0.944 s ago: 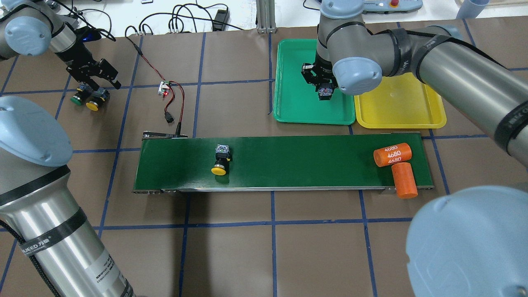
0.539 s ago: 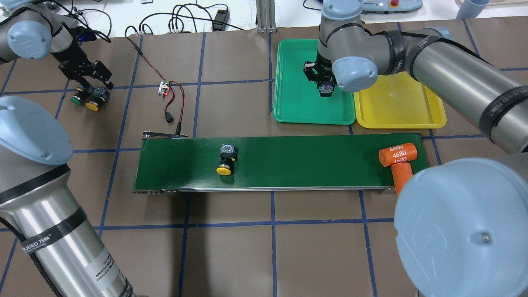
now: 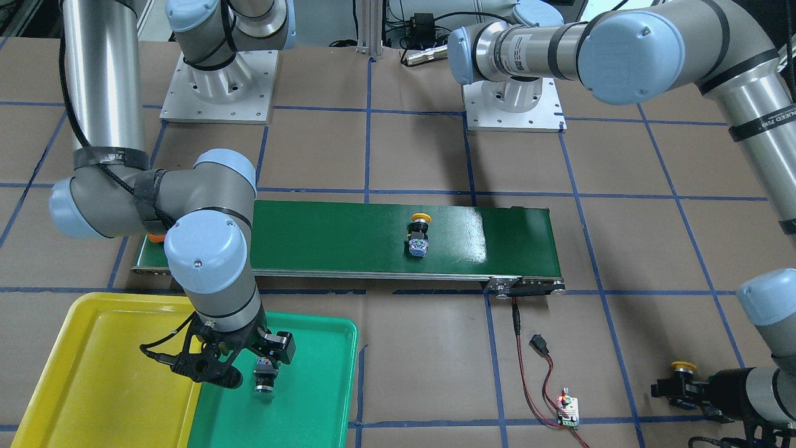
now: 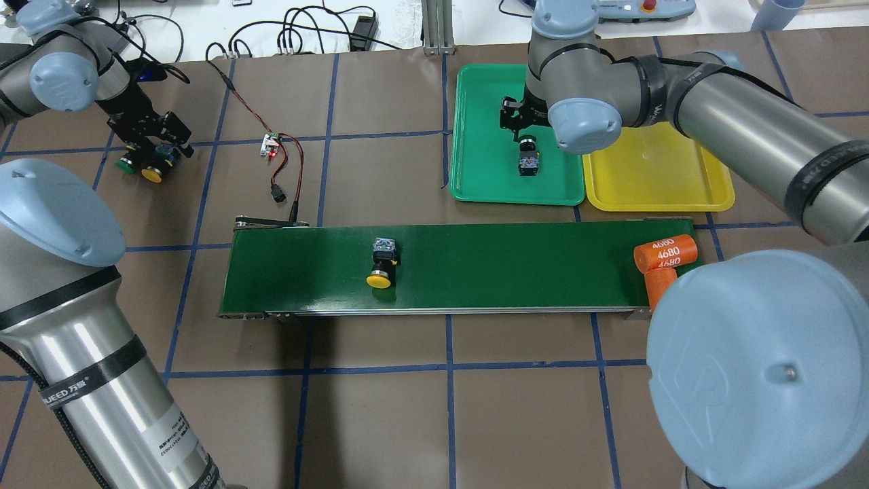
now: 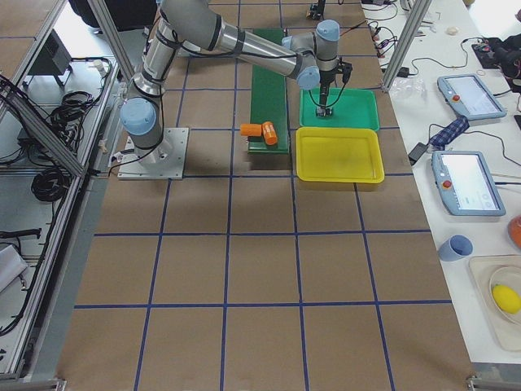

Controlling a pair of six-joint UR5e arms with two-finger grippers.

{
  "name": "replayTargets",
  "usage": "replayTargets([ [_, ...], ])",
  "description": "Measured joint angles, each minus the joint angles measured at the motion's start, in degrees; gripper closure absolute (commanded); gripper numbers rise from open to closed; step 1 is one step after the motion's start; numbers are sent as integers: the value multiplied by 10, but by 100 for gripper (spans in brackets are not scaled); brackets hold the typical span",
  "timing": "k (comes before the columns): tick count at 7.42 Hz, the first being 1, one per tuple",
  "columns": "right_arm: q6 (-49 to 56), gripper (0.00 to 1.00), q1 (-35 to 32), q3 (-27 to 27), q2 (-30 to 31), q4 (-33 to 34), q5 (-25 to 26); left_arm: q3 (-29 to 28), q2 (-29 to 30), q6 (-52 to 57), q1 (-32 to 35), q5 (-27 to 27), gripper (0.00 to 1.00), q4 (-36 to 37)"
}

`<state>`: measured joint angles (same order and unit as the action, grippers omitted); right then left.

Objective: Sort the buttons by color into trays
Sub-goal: 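Release the green button into the green tray while left grasps yellow button, then place the yellow button on the belt with the left gripper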

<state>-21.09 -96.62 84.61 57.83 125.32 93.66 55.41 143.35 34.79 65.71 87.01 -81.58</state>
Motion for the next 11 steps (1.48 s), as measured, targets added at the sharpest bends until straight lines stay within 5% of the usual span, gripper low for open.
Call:
replayTargets([
  [2, 0, 0, 1, 19, 64, -52, -5, 1, -10, -4, 6, 2, 100, -30],
  [5, -1, 0, 1, 53, 175, -151, -6, 20, -87, -66, 39, -9, 100, -182],
  [7, -3, 0, -2, 56, 218, -215, -4, 104, -184, -101, 74, -56, 100, -267],
  [11, -4, 0, -5, 59, 228, -262, -3, 353, -328, -153, 129, -67, 100, -132],
])
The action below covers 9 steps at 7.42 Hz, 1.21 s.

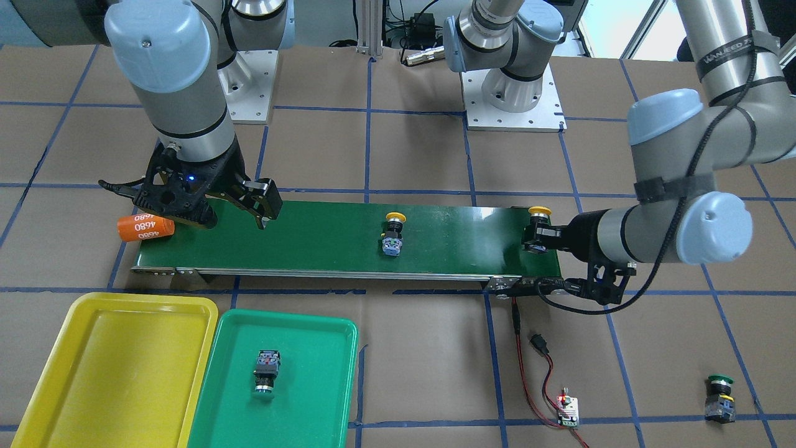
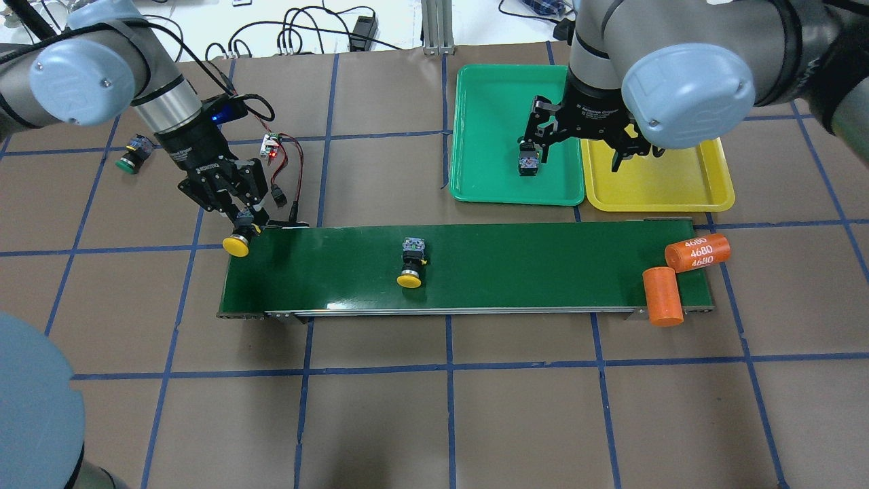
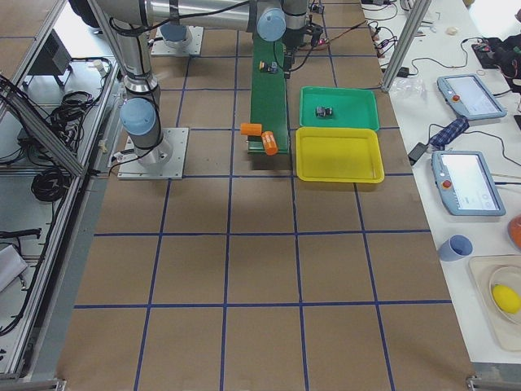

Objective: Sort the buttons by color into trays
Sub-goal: 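Place the yellow button on the belt with the left gripper, then grasp a yellow button on the belt with right gripper while left returns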

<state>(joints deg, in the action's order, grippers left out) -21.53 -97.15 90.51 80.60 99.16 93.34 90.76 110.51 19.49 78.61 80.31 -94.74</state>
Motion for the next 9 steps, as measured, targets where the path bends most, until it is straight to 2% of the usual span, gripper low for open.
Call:
replayTargets([
  [1, 0, 0, 0, 1, 1, -4, 1, 44, -16, -5, 4, 8, 100, 57],
  [2, 0, 0, 0, 2, 1, -7, 0, 74, -23, -19, 12, 16, 93, 109],
  [3, 0, 0, -1, 3, 1, -8, -2, 85, -23, -43, 22, 20, 1, 143],
  [7, 0, 0, -3, 17, 2, -6, -6, 100, -39, -79, 39, 16, 0, 171],
  [9, -1, 0, -4, 26, 3, -3, -7, 54, -36, -71, 20, 19, 0, 169],
])
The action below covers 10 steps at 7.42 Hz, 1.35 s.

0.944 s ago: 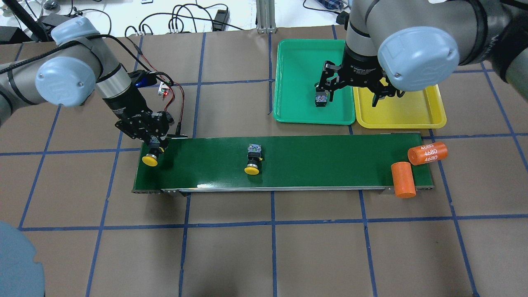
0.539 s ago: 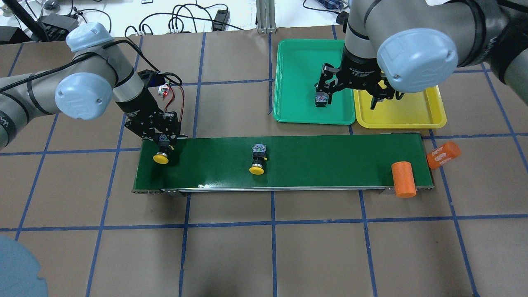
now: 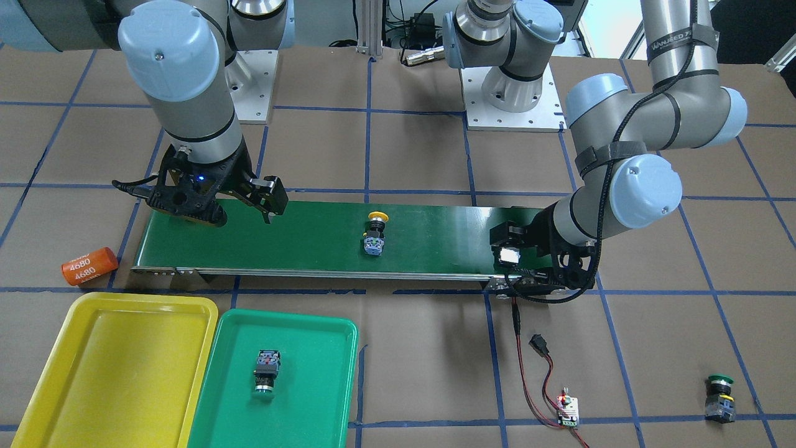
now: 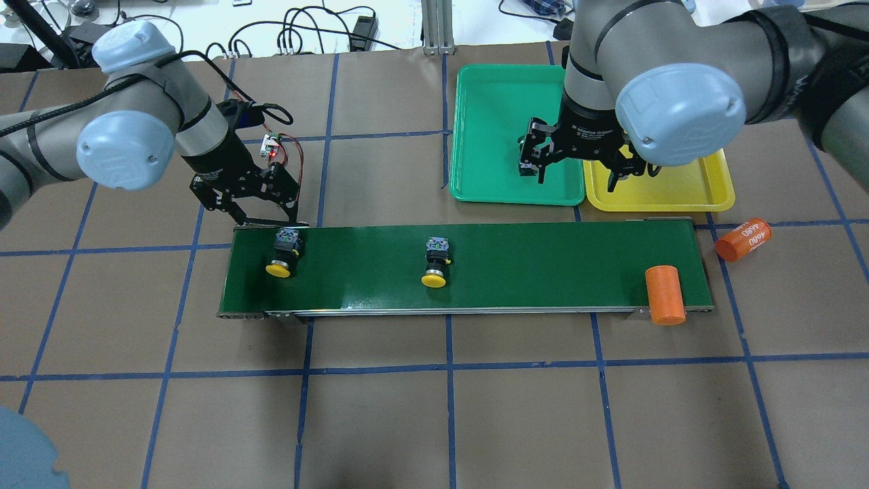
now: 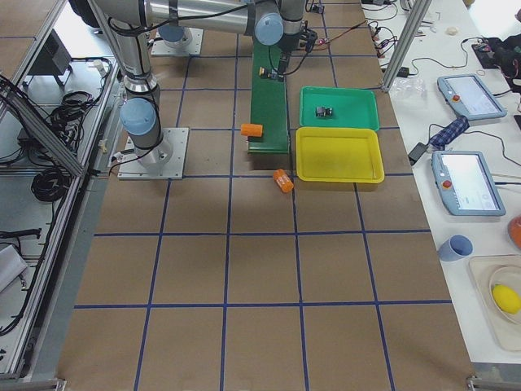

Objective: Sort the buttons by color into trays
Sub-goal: 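Grasp a yellow button on the belt with right gripper while left returns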

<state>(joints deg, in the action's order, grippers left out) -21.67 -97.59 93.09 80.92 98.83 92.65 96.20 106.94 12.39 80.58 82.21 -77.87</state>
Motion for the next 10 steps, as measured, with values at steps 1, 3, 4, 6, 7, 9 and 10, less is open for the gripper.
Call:
replayTargets([
  [1, -1, 0, -1, 4, 0, 0, -6, -45, 18, 19, -24, 3, 0, -7],
  [3, -25, 0, -3, 20, 1, 9, -29, -146, 78, 107, -60, 40, 0, -14],
  [4, -37, 0, -6, 31, 1, 21, -36, -201, 118, 161, -77, 60, 0, -15],
  [6, -45, 0, -24, 56, -4, 69, -43, -298, 189, 260, -113, 78, 0, -23],
  [7, -46, 0, -36, 73, -5, 99, -44, -339, 222, 312, -131, 82, 0, -24],
  [9, -47, 0, -53, 96, -15, 140, -45, -412, 281, 402, -161, 85, 0, -22],
  [10, -48, 0, -65, 100, -26, 154, -45, -445, 310, 434, -169, 85, 0, -21],
])
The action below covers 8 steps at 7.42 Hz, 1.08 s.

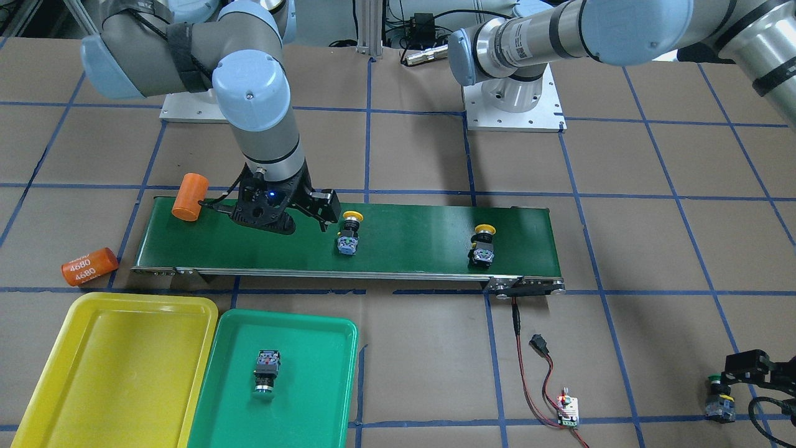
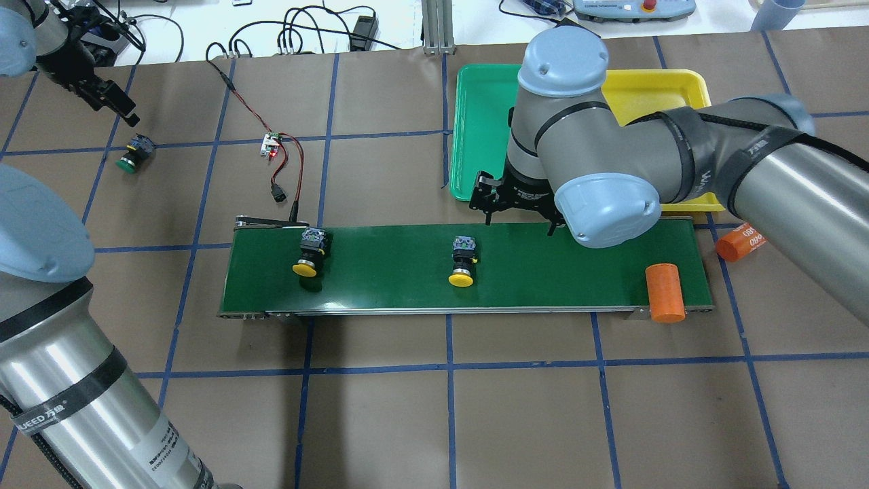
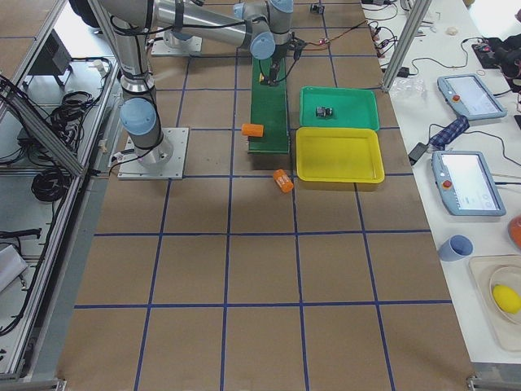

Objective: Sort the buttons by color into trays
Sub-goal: 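Grasp a yellow button on the belt with right gripper while left returns, then carry the yellow button to the yellow tray while left grasps another button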

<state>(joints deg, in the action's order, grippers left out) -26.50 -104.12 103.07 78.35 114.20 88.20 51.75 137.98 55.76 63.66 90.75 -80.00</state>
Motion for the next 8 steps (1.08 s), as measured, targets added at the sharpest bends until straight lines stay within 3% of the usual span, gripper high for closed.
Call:
replayTargets([
  [3, -29, 0, -33, 3, -35, 44, 6, -48, 72, 2, -11, -13, 0, -3],
  [5, -34, 0, -39, 11, -45, 50, 6, -47, 94, -31, -11, -41, 99, -6],
  [6, -35, 4, -39, 15, -48, 51, 6, -48, 98, -35, -11, -37, 100, -7],
  [8, -37, 56, -38, 21, -58, 51, 5, -48, 91, -37, -4, -16, 100, -27],
])
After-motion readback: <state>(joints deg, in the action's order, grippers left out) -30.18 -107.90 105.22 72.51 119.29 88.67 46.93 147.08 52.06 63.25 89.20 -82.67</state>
